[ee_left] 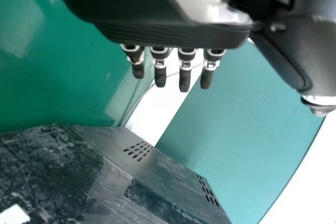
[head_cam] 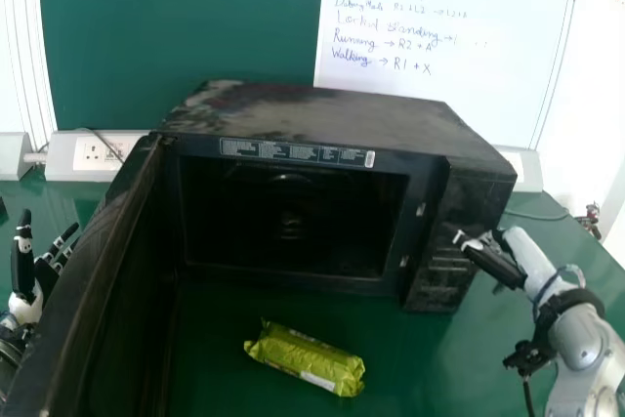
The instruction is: Put biscuit inside oven
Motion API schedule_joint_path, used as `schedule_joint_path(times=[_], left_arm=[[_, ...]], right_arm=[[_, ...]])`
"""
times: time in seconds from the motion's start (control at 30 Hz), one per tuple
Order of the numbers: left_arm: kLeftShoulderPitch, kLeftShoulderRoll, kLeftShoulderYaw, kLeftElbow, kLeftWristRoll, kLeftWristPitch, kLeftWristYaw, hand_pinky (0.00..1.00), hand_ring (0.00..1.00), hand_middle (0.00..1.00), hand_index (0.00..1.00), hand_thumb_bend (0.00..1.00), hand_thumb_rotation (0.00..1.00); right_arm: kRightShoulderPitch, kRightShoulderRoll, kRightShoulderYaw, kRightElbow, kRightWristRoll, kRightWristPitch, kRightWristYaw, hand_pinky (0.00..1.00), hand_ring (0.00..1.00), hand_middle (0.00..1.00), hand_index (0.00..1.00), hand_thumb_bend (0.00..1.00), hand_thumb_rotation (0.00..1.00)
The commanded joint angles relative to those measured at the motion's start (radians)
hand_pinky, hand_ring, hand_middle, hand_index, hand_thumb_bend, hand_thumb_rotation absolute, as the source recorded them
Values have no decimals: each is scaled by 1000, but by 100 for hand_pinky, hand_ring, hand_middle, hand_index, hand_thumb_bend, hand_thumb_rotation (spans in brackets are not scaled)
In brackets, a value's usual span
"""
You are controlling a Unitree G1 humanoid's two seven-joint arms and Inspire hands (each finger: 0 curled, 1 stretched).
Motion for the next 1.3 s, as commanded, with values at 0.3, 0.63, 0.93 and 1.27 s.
schedule_joint_path(times=[0.3, 0.63, 0.93, 1.27], left_arm=[[-7, -8, 4, -19, -6, 8, 17, 68, 73, 76, 77, 69, 0], [-4, -16, -3, -31, -4, 6, 21, 67, 73, 76, 76, 68, 0], [-1, -21, -9, -35, 8, -7, 12, 67, 73, 76, 77, 66, 0], [0, -31, -12, -52, 8, 2, 27, 67, 73, 75, 75, 69, 0]], right_arm=[[-4, -6, -43, -73, 130, -92, 22, 42, 48, 54, 58, 100, 15], [-44, -17, 33, -119, 135, -69, 41, 56, 61, 65, 65, 100, 19], [-78, -13, 91, -161, 137, -2, 43, 59, 65, 69, 67, 100, 16], [-103, -32, 131, -191, 149, -5, 64, 59, 66, 71, 70, 100, 20]])
